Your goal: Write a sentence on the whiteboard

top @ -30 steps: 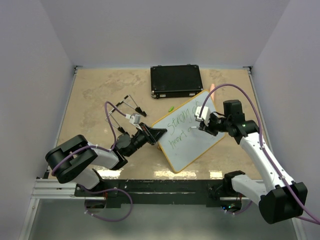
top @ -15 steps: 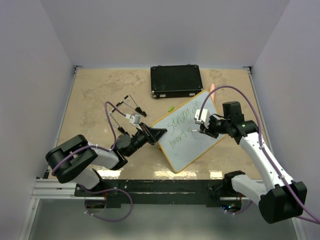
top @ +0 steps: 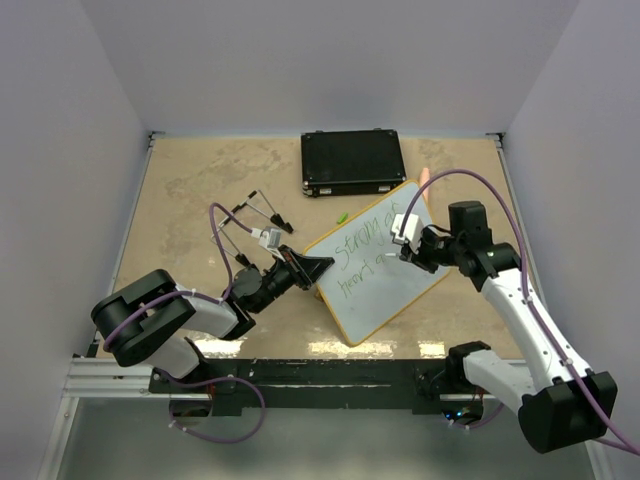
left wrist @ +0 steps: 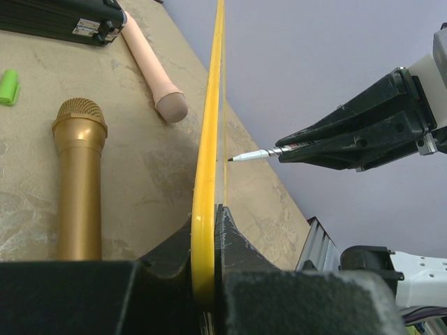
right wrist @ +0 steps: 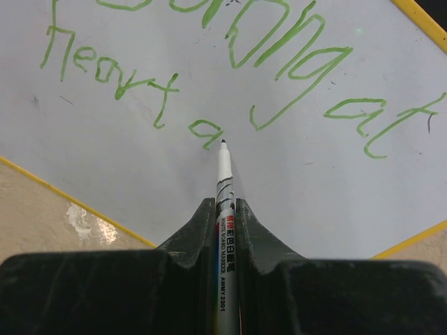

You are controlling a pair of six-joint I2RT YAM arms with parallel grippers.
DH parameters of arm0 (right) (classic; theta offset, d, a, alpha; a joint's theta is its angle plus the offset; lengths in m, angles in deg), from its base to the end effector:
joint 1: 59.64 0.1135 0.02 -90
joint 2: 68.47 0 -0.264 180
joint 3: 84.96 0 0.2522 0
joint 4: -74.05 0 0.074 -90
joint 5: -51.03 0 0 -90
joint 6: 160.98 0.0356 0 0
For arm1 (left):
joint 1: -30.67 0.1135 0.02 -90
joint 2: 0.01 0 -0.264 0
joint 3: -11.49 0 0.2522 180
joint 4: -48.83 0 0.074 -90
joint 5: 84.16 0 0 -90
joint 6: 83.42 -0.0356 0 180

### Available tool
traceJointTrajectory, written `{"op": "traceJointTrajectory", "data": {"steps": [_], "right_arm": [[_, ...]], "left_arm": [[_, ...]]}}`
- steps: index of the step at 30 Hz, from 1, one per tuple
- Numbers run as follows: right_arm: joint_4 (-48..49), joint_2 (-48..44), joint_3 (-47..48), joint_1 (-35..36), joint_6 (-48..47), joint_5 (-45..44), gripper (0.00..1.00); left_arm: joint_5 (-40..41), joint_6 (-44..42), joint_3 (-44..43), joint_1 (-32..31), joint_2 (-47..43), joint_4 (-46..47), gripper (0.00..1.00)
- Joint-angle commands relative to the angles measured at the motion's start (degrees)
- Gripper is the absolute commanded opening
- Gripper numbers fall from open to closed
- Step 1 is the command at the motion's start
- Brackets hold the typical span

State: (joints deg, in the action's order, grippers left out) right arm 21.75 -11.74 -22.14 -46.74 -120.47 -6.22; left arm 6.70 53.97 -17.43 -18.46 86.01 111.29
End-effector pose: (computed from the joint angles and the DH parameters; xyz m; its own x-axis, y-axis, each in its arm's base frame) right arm 0.1886 0.0629 0.2860 -0.0369 -0.6644 -0.7464 -0.8940 0.3557 -0.2725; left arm 0.1625 -0.1870 0.1753 -0.5079 -0.5377 -0.6730 0.5503 0.3986 -0.7337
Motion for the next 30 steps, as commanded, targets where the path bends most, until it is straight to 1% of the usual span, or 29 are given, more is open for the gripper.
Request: {"op": "traceJointTrajectory", "data": {"steps": [1,4,11,17,21,30], "right_arm": [[3.3,0.8,3.1,0.0,1.6,2.2,0.00],[5.8,0.7,3.1,0.0,3.3,2.0,0.00],[7.2,0.8,3.9,0.1,4.3,2.7,0.00],[9.4,0.8,3.1,0.0,6.0,1.1,0.00],[7.6,2.8,3.2,0.1,5.0,0.7,0.00],[4.7,2.2,2.4,0.1,3.4,0.5,0.00]], "left_arm": [[-1.8,-6.6,-0.2,-0.2,1.1,-0.6,0.00],[-2.0,-6.6,-0.3,-0.1,1.3,-0.5,0.00],[-2.0,-6.5,-0.4,-0.1,1.7,-0.2,0.00],[-2.1,-6.4,-0.4,-0.1,2.0,0.0,0.00],[-2.2,-6.4,-0.2,-0.1,2.0,0.0,0.00],[-1.9,-6.4,0.0,-0.2,1.8,0.2,0.00]]}}
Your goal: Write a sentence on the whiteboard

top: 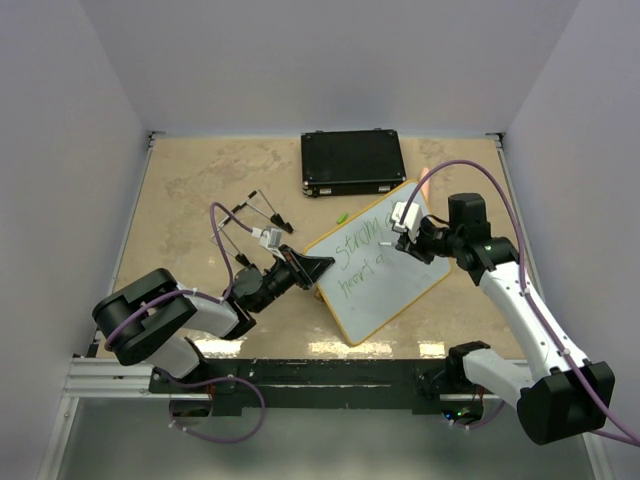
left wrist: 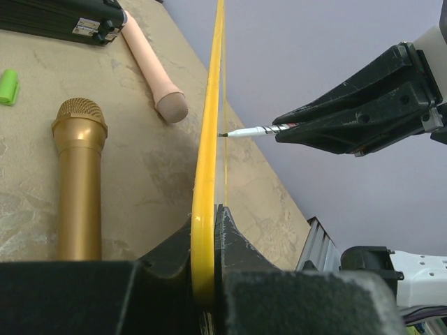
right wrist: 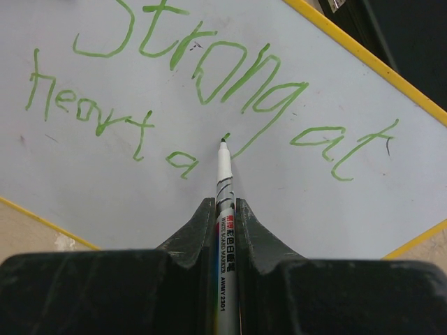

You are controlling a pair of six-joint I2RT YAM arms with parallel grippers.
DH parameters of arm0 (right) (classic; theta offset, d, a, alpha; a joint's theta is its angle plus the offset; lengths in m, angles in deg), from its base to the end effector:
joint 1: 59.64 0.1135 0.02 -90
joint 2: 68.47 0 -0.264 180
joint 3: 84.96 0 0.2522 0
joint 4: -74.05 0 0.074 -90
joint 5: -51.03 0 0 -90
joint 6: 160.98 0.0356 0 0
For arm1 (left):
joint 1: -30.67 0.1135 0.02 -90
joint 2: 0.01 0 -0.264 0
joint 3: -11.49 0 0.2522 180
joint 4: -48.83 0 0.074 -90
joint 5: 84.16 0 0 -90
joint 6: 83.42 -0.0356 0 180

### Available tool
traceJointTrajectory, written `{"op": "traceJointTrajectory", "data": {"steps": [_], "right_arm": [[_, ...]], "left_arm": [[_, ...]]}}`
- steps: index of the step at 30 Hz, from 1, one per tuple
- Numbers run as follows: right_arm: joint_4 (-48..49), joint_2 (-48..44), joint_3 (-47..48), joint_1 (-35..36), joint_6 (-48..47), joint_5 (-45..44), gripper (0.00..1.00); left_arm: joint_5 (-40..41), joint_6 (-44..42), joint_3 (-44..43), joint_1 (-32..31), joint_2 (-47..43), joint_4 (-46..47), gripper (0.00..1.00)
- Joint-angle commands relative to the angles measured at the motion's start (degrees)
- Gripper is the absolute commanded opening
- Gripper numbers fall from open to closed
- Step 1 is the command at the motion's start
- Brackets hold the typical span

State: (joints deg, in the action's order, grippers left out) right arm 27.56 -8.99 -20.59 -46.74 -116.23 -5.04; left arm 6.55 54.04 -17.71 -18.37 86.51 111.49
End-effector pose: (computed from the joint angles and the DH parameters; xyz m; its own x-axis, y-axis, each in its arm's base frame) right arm 0.2048 0.0673 0.2937 -0.0351 -0.6126 -0.7896 -0.8765 0.3985 -0.2702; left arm 0.1637 -0.1880 0.1749 -0.5092 -0.5373 -0.6723 0.5500 0.3977 -0.7344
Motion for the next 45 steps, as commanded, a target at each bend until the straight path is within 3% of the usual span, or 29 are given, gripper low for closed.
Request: {"op": "traceJointTrajectory", "data": {"steps": [1,34,45], "right_arm": [[-1.5,-0.6,0.8,0.1,-1.1,-0.8,0.00],[-5.3,-3.9,-3.8,0.0,-3.3,-5.1,0.00],[-4.4,-3.5,-1.0,0.0,-2.3,-1.2,0.00]], "left_arm": [[-1.8,-6.6,0.3,-0.2,1.3,0.0,0.00],[-1.8,-6.6,0.3,-0.3,0.7,-0.4,0.00],[-1.8,-6.7,0.2,-0.2,0.6,-0.6,0.00]]}}
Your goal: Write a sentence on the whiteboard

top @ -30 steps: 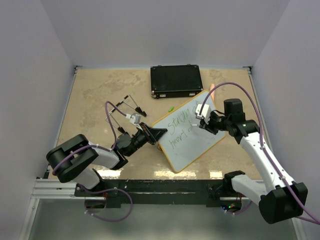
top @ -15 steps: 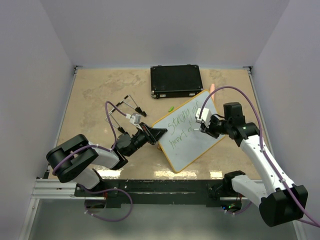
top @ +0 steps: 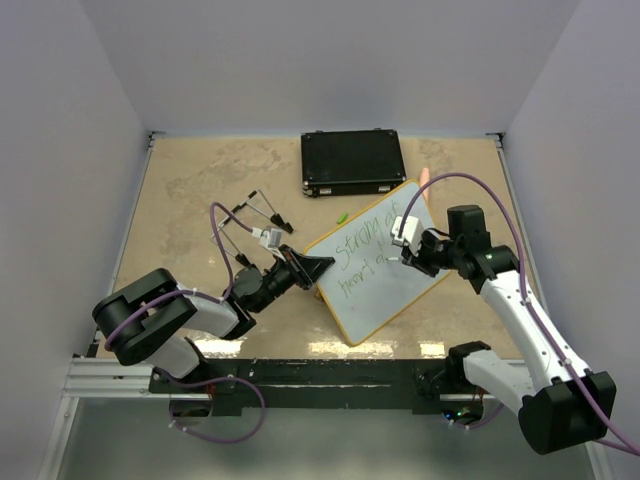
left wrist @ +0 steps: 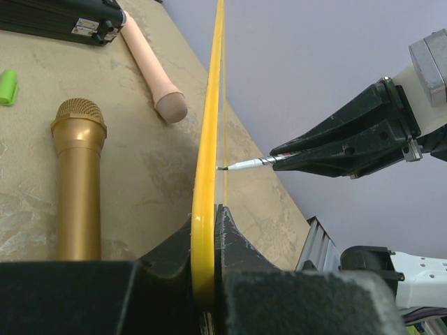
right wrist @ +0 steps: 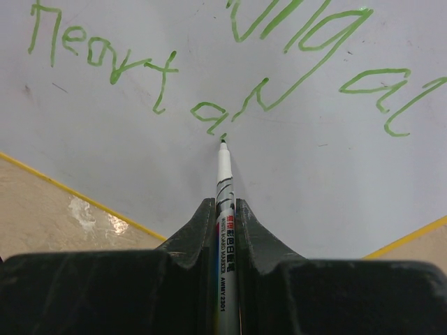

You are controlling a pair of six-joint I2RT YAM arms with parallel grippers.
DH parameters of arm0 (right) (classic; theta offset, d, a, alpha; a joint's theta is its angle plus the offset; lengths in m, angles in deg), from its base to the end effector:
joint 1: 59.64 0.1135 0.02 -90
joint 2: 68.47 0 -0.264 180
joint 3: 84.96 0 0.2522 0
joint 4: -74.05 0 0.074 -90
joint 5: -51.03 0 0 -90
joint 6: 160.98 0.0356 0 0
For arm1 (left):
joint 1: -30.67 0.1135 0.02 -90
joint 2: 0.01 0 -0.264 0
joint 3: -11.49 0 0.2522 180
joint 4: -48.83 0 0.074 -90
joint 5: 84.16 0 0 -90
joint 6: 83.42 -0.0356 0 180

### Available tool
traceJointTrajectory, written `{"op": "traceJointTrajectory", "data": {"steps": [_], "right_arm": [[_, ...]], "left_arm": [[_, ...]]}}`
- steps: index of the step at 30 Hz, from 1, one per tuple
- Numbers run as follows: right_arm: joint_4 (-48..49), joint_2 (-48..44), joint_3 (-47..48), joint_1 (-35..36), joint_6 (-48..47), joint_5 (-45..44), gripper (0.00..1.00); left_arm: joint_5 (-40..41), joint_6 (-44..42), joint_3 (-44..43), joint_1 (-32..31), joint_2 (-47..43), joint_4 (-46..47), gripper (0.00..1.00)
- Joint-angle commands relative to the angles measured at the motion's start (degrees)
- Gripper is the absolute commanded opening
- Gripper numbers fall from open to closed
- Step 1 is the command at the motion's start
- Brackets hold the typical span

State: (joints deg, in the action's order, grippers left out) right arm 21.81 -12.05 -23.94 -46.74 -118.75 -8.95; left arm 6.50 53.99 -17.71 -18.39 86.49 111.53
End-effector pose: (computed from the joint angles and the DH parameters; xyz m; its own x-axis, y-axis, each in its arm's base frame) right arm 0.1871 0.0611 0.2762 -0.0977 -0.6801 -0.7266 -0.8841 0.3945 -0.2504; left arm 0.1636 -0.1880 0.1751 -0.5088 -0.5369 -0.6729 0.5515 0.3969 -0.7337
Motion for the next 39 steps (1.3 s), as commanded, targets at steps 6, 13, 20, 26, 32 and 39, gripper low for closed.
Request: {"op": "traceJointTrajectory", "data": {"steps": [6,13,20,26,32,39], "right_arm": [[2.7,0.8,3.5,0.1,1.1,3.8,0.00],[5.3,0.6,3.7,0.1,2.6,3.0,0.00],[6.0,0.6,3.6,0.0,3.2,2.6,0.00],[4.2,1.1,3.3,0.1,1.8,2.4,0.00],[2.3,0.4,2.1,0.0,0.7,1.6,0.00],[1.2,-0.4,0.8,0.0,0.3,0.6,0.00]], "left_arm": [[-1.8,-6.7,0.1,-0.2,0.7,-0.6,0.00],[-2.0,-6.5,0.0,-0.2,1.3,-0.4,0.00],[-1.9,-6.5,0.1,-0.2,1.3,-0.3,0.00],[-1.6,-6.6,0.5,-0.2,0.9,-0.3,0.00],[-1.6,-6.6,0.5,-0.2,0.9,-0.2,0.00],[-1.7,-6.5,0.6,-0.2,0.8,-0.2,0.00]]}}
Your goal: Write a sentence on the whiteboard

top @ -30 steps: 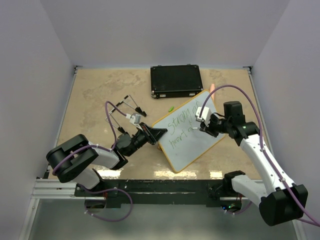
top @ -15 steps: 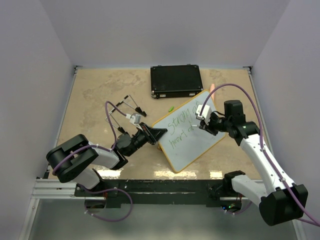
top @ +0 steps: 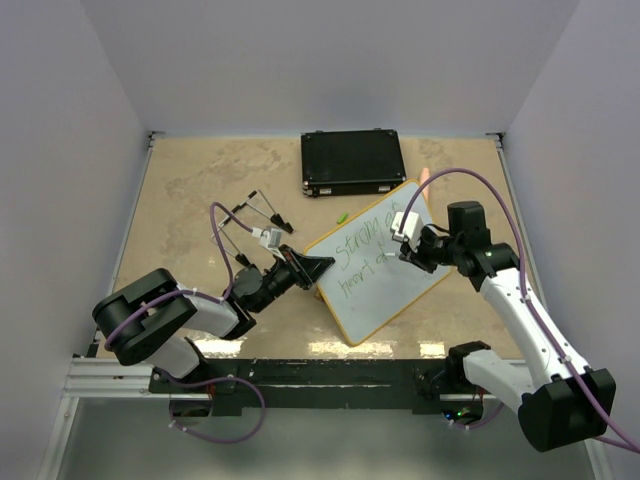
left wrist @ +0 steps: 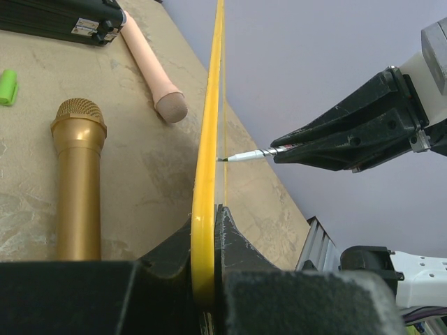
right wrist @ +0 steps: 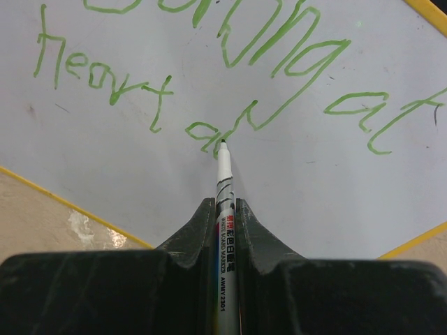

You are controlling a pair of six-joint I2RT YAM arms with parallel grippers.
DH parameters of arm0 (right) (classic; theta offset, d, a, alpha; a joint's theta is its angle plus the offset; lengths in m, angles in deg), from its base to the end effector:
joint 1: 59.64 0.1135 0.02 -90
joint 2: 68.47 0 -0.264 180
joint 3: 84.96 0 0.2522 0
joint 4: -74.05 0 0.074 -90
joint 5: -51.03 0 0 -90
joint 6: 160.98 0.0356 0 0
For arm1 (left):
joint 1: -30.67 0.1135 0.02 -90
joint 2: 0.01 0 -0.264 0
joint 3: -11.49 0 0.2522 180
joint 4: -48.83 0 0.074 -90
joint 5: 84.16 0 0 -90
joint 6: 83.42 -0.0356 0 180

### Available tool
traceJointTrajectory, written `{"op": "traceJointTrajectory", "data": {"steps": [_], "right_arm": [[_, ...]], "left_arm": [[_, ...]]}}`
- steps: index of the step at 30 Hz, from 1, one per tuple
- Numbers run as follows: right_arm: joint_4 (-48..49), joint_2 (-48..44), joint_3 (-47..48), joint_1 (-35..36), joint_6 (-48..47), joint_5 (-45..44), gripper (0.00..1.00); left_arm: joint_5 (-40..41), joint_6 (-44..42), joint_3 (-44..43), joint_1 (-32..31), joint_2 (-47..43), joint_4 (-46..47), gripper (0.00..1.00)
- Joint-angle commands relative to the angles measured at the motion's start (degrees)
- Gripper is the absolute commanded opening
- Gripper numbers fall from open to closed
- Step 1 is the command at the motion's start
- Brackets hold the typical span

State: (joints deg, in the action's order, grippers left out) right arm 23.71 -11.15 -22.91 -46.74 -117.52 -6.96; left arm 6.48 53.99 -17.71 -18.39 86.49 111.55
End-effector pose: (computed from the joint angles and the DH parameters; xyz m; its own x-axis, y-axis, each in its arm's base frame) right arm 0.1924 0.0634 0.2821 -0.0794 -0.6496 -0.7561 -0.8844 0.3958 -0.2472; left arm 0.1636 -0.1880 0.1751 -0.5088 -0.5369 -0.6729 0.5518 0.3966 -0.7336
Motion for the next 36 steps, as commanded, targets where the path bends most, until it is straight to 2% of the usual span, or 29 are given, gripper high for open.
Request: {"op": "traceJointTrajectory", "data": {"steps": [1,21,32,36], "right_arm": [[-0.7,-1.5,-0.3,0.1,-0.9,-1.5,0.00],[-0.9,-3.1,-0.8,0.0,-0.4,-2.7,0.00],[-1.2,-5.2,8.2,-1.3,3.9,1.9,0.00],[0.5,-5.5,8.0,-3.1,6.4,5.3,0.00]], "left_arm": [[-1.6,-6.5,0.6,-0.2,0.8,-0.2,0.00],[-1.8,-6.6,0.4,-0.2,0.8,-0.4,0.00],[-3.5,-7.5,0.5,0.5,0.9,-0.3,0.00],[-5.7,-10.2,0.5,1.4,0.5,-1.3,0.00]]}}
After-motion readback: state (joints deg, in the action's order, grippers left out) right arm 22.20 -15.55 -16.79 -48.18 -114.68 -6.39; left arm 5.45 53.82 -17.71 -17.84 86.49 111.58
